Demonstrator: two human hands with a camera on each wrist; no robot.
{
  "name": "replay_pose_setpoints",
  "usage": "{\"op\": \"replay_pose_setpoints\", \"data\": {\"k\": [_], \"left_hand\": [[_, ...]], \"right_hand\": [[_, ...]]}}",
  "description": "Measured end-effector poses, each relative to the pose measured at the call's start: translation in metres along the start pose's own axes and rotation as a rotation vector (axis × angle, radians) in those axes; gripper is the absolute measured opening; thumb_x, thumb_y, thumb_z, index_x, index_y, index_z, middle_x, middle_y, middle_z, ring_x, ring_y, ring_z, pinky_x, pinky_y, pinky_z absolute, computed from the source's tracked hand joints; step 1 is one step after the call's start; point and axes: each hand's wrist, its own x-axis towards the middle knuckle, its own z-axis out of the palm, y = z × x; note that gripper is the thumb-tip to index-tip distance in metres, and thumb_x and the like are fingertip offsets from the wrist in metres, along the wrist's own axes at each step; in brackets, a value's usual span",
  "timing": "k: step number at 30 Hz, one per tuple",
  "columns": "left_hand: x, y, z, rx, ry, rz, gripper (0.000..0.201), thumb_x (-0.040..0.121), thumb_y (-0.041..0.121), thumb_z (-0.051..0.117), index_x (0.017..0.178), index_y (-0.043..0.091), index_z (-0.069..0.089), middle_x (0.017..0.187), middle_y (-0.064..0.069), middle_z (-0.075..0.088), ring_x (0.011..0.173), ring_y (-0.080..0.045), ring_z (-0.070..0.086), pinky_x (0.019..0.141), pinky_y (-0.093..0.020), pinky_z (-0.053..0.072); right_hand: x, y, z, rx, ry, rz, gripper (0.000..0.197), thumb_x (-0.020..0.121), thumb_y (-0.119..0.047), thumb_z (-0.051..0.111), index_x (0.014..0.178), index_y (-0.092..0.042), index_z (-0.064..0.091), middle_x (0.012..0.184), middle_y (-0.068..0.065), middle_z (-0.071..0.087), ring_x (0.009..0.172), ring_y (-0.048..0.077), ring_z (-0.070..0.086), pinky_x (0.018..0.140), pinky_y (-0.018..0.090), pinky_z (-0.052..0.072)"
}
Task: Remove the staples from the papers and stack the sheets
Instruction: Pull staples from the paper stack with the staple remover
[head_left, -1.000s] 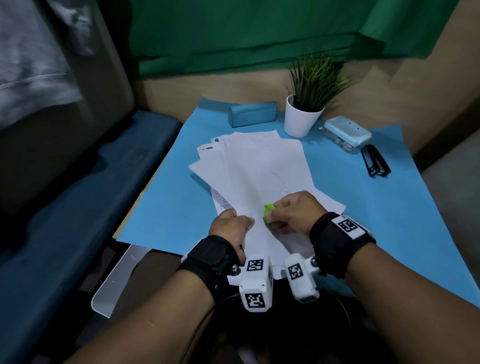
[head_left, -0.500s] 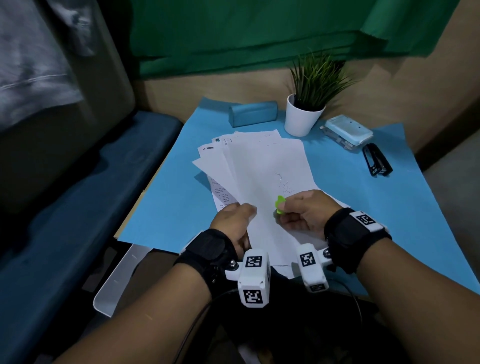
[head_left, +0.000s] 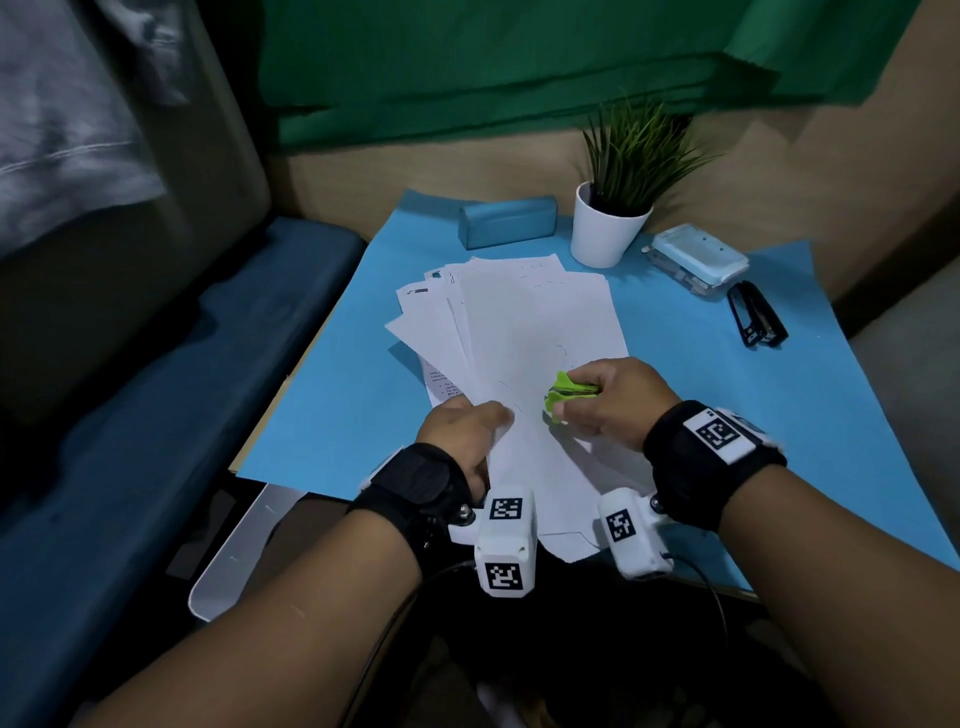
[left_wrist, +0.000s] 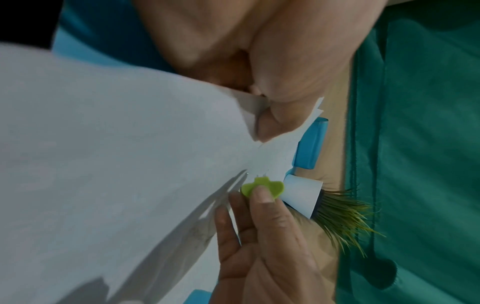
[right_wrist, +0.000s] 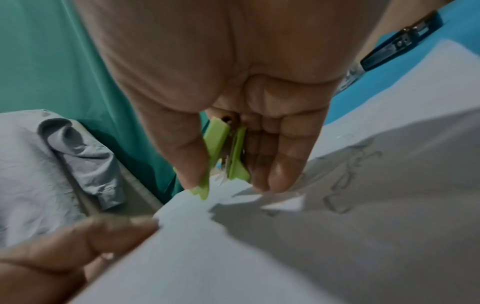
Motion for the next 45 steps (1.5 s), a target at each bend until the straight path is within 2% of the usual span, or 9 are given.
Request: {"op": "replay_pose_setpoints", "data": {"k": [7,10,13,16,24,30,37,41,45], "left_hand": [[0.002,0.004,0.005,0.003,0.025,0.004,0.066,0.058,0.025,0.083,0.114,0.001,0.059,0.095,-0.028,0.069,0.078,-0.036,0.064,0.083,-0.065,0.050],[-0.005,0.005,0.005,-0.012,0.020,0.004,0.053,0.065,0.015,0.083,0.112,0.002,0.062,0.107,-0.033,0.070,0.086,-0.044,0.072,0.080,-0.073,0.050],[-0.006,0.001,0.004,-0.057,0.026,0.020,0.034,0.079,0.001,0.077,0.110,-0.002,0.063,0.101,-0.032,0.071,0.078,-0.044,0.072,0.073,-0.067,0.056],[0.005,-0.008,0.003,-0.080,0.023,0.048,0.069,0.050,0.013,0.084,0.112,-0.006,0.060,0.099,-0.033,0.069,0.079,-0.052,0.068,0.077,-0.074,0.051],[0.002,-0.009,0.003,-0.089,0.012,0.050,0.022,0.065,0.001,0.065,0.082,0.007,0.052,0.070,-0.016,0.046,0.058,-0.026,0.037,0.057,-0.037,0.033],[0.006,-0.016,0.001,-0.078,0.024,0.102,0.029,0.078,-0.008,0.057,0.066,0.012,0.042,0.061,-0.009,0.038,0.048,-0.015,0.030,0.052,-0.027,0.021],[0.009,-0.015,0.001,-0.054,0.064,0.098,0.032,0.082,-0.005,0.060,0.066,0.012,0.037,0.053,-0.009,0.035,0.042,-0.017,0.031,0.052,-0.029,0.029],[0.010,-0.013,0.001,-0.079,0.068,-0.017,0.028,0.087,-0.003,0.060,0.075,0.010,0.039,0.054,-0.007,0.035,0.050,-0.021,0.036,0.062,-0.041,0.038],[0.013,-0.014,0.002,-0.078,0.065,-0.052,0.026,0.089,-0.002,0.061,0.081,0.011,0.040,0.060,-0.006,0.032,0.056,-0.020,0.034,0.058,-0.036,0.035]], "right_hand": [[-0.004,-0.008,-0.003,-0.156,0.035,-0.070,0.027,0.068,-0.025,0.082,0.094,-0.024,0.074,0.088,-0.007,0.070,0.084,0.015,0.064,0.078,0.027,0.052],[-0.007,-0.013,0.000,-0.257,0.001,-0.131,0.035,0.069,-0.029,0.081,0.102,-0.022,0.074,0.098,-0.005,0.071,0.091,0.014,0.064,0.084,0.027,0.052],[-0.011,-0.018,0.005,-0.415,-0.005,-0.205,0.029,0.072,-0.036,0.077,0.095,-0.020,0.074,0.092,-0.004,0.070,0.087,0.016,0.061,0.080,0.028,0.051],[-0.015,-0.023,0.011,-0.565,0.001,-0.271,0.027,0.073,-0.042,0.072,0.080,-0.015,0.069,0.078,0.000,0.065,0.077,0.020,0.057,0.066,0.029,0.046],[-0.017,-0.035,0.022,-0.791,0.004,-0.245,0.042,0.077,-0.050,0.067,0.060,-0.019,0.046,0.064,-0.004,0.048,0.070,0.023,0.047,0.055,0.031,0.029],[-0.014,-0.040,0.025,-0.782,-0.028,-0.179,0.029,0.079,-0.045,0.068,0.073,-0.018,0.061,0.072,0.000,0.059,0.076,0.023,0.055,0.061,0.028,0.037],[-0.009,-0.026,0.021,-0.489,-0.063,-0.083,0.029,0.070,-0.043,0.077,0.077,-0.015,0.071,0.074,0.000,0.064,0.075,0.021,0.058,0.064,0.028,0.046],[-0.005,-0.007,0.022,0.190,-0.077,0.111,0.031,0.067,-0.017,0.083,0.078,0.008,0.068,0.070,0.016,0.065,0.063,0.025,0.060,0.074,0.049,0.060],[-0.011,-0.002,0.021,0.528,-0.114,0.221,0.016,0.080,0.001,0.073,0.090,0.012,0.067,0.072,0.020,0.066,0.059,0.025,0.061,0.062,0.033,0.058]]}}
